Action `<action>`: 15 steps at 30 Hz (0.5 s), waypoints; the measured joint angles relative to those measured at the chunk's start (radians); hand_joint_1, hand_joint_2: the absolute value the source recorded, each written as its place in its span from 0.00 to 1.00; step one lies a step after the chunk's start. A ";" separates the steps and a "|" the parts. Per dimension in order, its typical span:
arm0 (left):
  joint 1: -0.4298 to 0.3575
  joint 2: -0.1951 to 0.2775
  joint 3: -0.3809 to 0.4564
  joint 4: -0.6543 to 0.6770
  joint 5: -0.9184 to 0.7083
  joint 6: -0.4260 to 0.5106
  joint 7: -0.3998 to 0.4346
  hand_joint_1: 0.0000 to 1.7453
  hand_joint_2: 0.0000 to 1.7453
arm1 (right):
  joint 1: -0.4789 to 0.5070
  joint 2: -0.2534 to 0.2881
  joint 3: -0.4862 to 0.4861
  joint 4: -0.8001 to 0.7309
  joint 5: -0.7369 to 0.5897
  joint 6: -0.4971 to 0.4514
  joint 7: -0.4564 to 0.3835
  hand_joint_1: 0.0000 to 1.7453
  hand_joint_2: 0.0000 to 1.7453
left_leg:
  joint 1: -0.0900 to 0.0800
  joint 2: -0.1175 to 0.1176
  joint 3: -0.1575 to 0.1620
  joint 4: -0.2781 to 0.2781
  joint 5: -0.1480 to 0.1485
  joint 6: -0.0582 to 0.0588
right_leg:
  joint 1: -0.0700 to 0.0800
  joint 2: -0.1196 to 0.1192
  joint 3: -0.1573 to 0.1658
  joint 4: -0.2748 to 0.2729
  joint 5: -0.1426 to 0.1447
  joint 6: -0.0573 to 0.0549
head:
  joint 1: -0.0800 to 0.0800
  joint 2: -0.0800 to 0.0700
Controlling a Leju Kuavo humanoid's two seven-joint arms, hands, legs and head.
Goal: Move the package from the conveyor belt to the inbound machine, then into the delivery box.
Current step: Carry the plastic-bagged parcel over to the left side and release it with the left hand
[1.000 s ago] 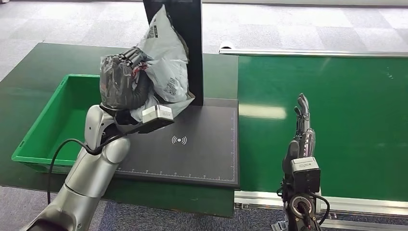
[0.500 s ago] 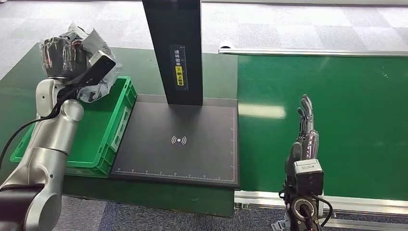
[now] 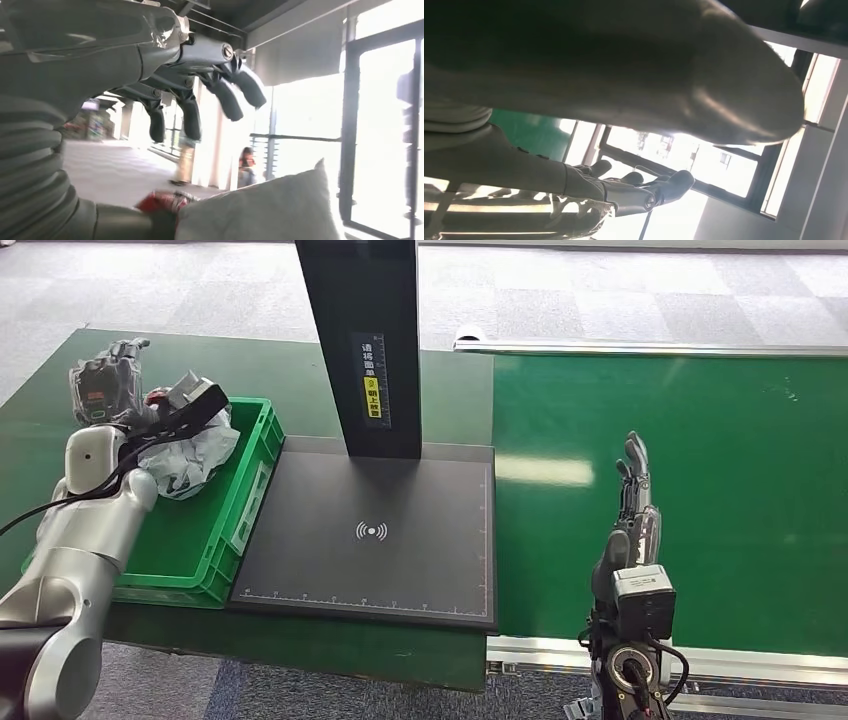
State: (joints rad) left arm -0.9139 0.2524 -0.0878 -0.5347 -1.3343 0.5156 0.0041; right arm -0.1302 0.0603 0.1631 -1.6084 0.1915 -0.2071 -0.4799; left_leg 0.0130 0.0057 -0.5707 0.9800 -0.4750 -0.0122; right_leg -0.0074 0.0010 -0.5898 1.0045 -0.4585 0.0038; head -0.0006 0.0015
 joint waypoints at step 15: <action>0.076 0.034 0.002 0.002 0.052 0.093 -0.003 0.00 1.00 | 0.003 -0.011 0.000 0.022 -0.004 -0.015 0.003 0.00 0.00 | 0.000 0.000 0.000 0.000 0.000 0.000 | 0.000 0.000 -0.001 0.000 0.000 0.000 | 0.000 0.000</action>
State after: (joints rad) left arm -0.8379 0.2861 -0.0862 -0.5328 -1.2820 0.6085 0.0009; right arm -0.1275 0.0495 0.1631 -1.5866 0.1874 -0.2217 -0.4766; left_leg 0.0129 0.0053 -0.5707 0.9802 -0.4751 -0.0122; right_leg -0.0076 0.0009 -0.5904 1.0043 -0.4585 0.0038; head -0.0006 0.0015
